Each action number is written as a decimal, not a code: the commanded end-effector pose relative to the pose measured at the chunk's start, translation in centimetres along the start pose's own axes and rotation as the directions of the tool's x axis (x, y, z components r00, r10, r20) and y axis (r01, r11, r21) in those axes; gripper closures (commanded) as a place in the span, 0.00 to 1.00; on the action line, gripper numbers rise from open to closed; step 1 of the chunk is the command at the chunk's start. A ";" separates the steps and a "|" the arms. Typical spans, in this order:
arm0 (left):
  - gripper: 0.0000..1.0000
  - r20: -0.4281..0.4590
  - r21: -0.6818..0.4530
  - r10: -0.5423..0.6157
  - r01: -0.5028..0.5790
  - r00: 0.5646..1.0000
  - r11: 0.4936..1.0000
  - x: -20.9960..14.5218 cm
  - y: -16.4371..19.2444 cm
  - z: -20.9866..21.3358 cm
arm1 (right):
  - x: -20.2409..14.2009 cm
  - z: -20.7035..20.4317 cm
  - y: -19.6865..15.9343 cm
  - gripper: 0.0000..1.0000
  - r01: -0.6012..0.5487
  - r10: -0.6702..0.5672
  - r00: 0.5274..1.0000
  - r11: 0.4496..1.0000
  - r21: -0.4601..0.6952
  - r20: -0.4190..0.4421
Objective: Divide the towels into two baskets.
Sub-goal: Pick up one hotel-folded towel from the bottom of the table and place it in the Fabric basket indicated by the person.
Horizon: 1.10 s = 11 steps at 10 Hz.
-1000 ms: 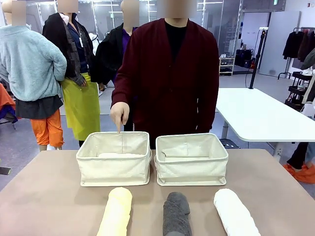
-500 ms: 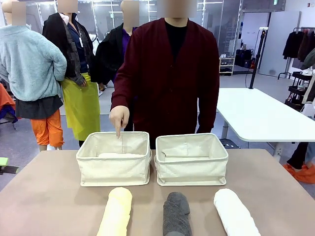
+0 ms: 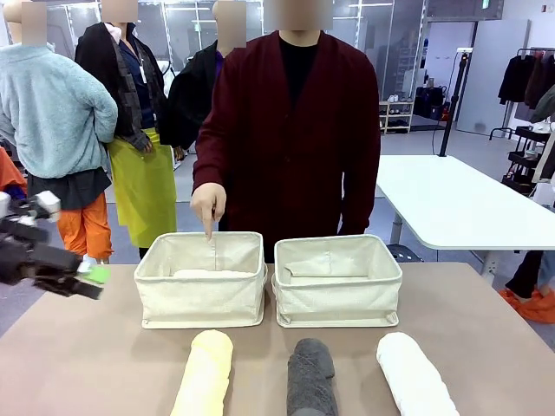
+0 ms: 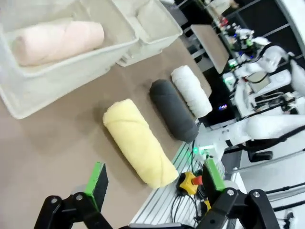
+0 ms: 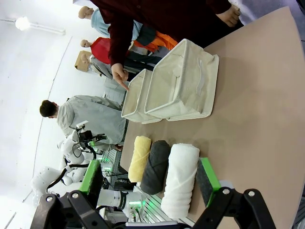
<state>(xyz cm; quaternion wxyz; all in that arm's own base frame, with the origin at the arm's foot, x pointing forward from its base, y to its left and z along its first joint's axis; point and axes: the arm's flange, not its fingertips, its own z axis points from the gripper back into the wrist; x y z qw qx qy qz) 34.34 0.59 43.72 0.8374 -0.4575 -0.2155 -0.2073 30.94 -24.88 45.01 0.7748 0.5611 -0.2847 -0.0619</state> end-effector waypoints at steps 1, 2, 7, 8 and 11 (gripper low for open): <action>0.00 -0.082 0.090 0.045 -0.037 0.996 0.995 -3.8 -5.3 -6.3 | -0.1 0.2 0.4 0.00 -0.008 0.008 1.000 1.000 0.007 0.005; 0.00 -0.118 0.146 0.073 -0.055 0.990 0.988 -3.9 -6.2 -8.1 | -0.1 0.2 0.4 0.00 -0.008 0.008 1.000 1.000 0.007 0.005; 0.00 -0.162 0.434 0.140 -0.057 0.977 0.899 -7.3 -7.9 -14.7 | -0.1 0.2 0.4 0.00 -0.008 0.008 1.000 1.000 0.007 0.005; 0.00 -0.175 0.459 0.144 -0.048 0.974 0.887 -8.1 -8.2 -15.4 | -0.1 0.2 0.4 0.00 -0.008 0.008 1.000 1.000 0.007 0.005; 0.00 -0.222 0.523 0.200 -0.057 0.954 0.851 -10.1 -7.6 -17.6 | -0.1 0.2 0.4 0.00 -0.008 0.008 1.000 1.000 0.007 0.005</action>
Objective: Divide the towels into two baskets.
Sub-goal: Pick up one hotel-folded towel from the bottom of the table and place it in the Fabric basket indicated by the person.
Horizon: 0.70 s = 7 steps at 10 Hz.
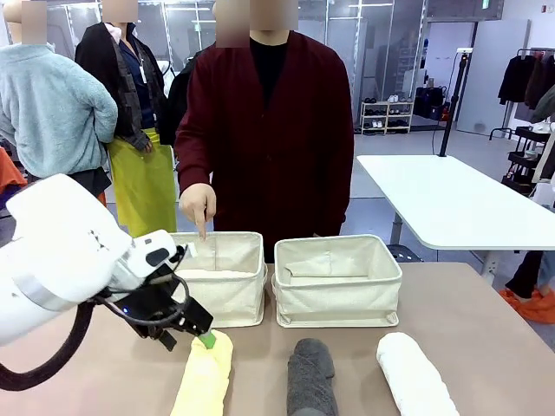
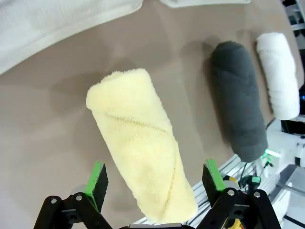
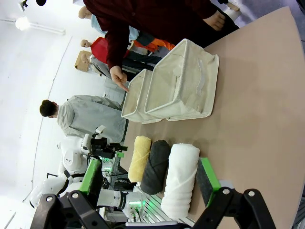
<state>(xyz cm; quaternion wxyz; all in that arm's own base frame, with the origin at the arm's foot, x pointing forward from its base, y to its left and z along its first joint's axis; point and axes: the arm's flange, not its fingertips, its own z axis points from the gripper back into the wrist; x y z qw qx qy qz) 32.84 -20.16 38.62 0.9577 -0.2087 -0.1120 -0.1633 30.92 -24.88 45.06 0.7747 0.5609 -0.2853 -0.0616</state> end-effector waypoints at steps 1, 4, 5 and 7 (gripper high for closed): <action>0.00 -0.008 0.034 0.022 -0.021 1.000 0.999 -9.4 1.8 -1.7 | -0.1 0.1 0.3 0.00 -0.007 0.007 1.000 1.000 0.007 0.004; 0.00 -0.015 0.035 0.058 -0.057 0.998 0.998 -8.8 2.1 -3.2 | -0.1 0.1 0.3 0.00 -0.007 0.007 1.000 1.000 0.007 0.004; 0.00 -0.039 0.039 0.048 -0.046 0.998 0.998 -8.9 1.9 -3.8 | -0.1 0.1 0.3 0.00 -0.007 0.007 1.000 1.000 0.007 0.004; 0.00 -0.078 0.038 0.042 -0.039 0.996 0.999 -8.9 1.3 -5.0 | -0.1 0.1 0.3 0.00 -0.007 0.007 1.000 1.000 0.007 0.004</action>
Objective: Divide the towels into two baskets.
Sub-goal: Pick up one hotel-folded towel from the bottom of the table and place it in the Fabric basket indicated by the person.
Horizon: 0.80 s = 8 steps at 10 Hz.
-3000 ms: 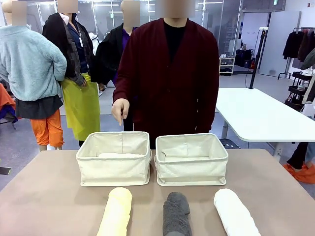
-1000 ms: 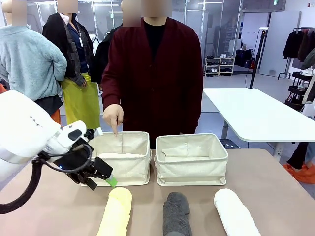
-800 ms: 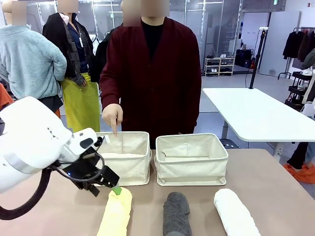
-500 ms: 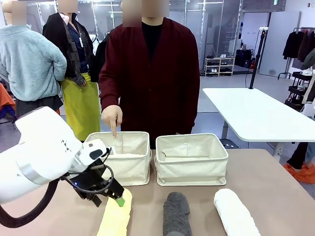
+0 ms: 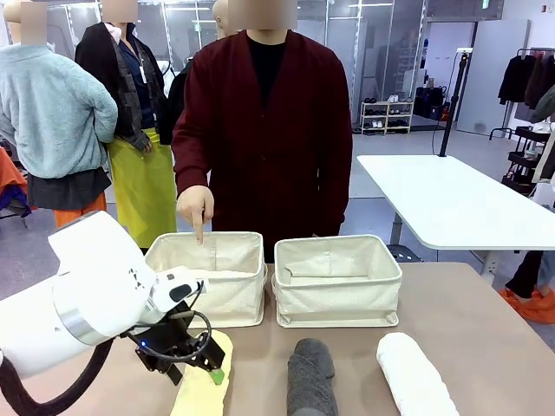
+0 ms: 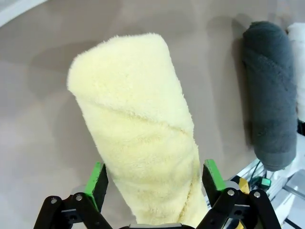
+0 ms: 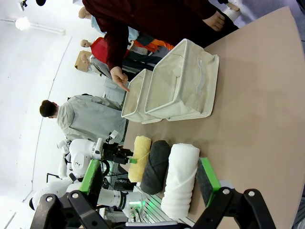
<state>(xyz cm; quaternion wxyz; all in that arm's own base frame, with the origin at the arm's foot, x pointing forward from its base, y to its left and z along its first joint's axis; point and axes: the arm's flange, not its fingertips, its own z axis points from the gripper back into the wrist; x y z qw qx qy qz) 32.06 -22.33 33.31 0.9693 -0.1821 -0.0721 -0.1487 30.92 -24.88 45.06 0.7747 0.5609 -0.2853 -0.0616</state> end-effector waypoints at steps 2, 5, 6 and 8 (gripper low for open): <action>0.00 0.021 0.006 0.010 -0.010 1.000 1.000 -7.0 1.6 -0.9 | -0.1 0.1 0.3 0.00 -0.007 0.007 1.000 1.000 0.007 0.004; 0.62 0.053 -0.026 0.003 -0.002 0.999 1.000 -6.8 1.5 -0.6 | -0.1 0.1 0.3 0.00 -0.007 0.007 1.000 1.000 0.007 0.004; 1.00 0.052 -0.027 0.008 -0.006 0.999 1.000 -6.8 1.6 -0.5 | -0.1 0.1 0.3 0.00 -0.007 0.007 1.000 1.000 0.007 0.004; 1.00 0.046 -0.022 0.009 -0.008 0.999 1.000 -6.9 1.7 -0.2 | -0.1 0.1 0.3 0.00 -0.007 0.007 1.000 1.000 0.007 0.004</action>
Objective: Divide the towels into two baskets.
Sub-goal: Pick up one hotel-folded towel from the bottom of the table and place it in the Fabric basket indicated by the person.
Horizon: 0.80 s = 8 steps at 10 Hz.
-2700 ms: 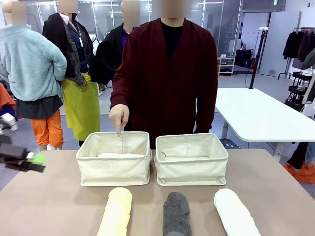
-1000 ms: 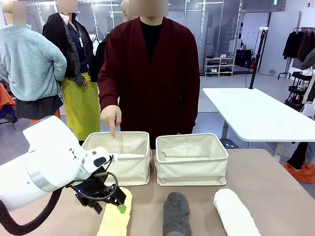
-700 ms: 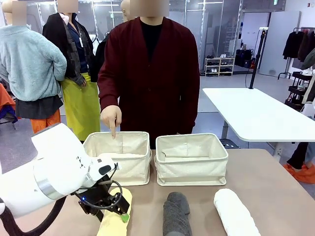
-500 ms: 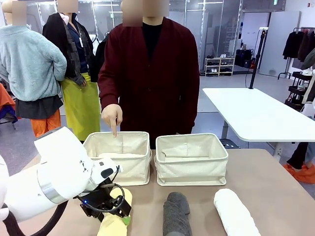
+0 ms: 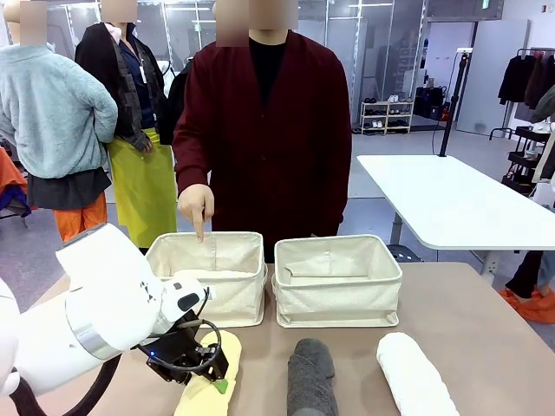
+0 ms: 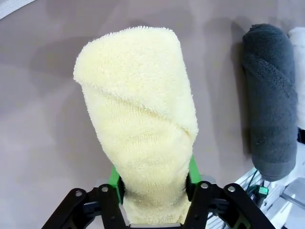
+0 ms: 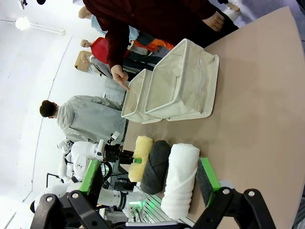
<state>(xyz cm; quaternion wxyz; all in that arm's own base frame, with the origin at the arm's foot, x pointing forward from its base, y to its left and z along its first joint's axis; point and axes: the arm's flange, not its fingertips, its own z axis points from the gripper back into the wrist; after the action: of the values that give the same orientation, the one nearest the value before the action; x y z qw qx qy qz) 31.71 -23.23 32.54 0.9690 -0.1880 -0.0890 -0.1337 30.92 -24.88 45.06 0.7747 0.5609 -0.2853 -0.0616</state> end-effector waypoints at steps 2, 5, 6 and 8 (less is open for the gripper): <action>0.94 -0.004 -0.022 -0.030 0.030 1.000 0.999 -6.5 2.2 1.9 | -0.1 0.1 0.3 0.00 -0.007 0.007 1.000 1.000 0.007 0.004; 1.00 0.003 -0.038 -0.159 0.159 0.987 0.987 -5.8 1.0 8.6 | -0.1 0.1 0.3 0.00 -0.007 0.007 1.000 1.000 0.007 0.004; 1.00 -0.001 -0.031 -0.267 0.266 0.964 0.963 -4.8 1.0 11.4 | -0.1 0.1 0.3 0.00 -0.007 0.007 1.000 1.000 0.007 0.004; 1.00 0.035 -0.027 -0.499 0.500 0.866 0.866 -2.9 2.1 14.2 | -0.1 0.1 0.3 0.00 -0.007 0.007 1.000 1.000 0.007 0.004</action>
<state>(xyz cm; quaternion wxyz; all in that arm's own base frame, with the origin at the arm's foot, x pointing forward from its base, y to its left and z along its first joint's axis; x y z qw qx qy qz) 29.88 -17.84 44.10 0.9250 -0.1713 -0.1248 -0.3154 30.90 -24.90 45.07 0.7746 0.5608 -0.2857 -0.0617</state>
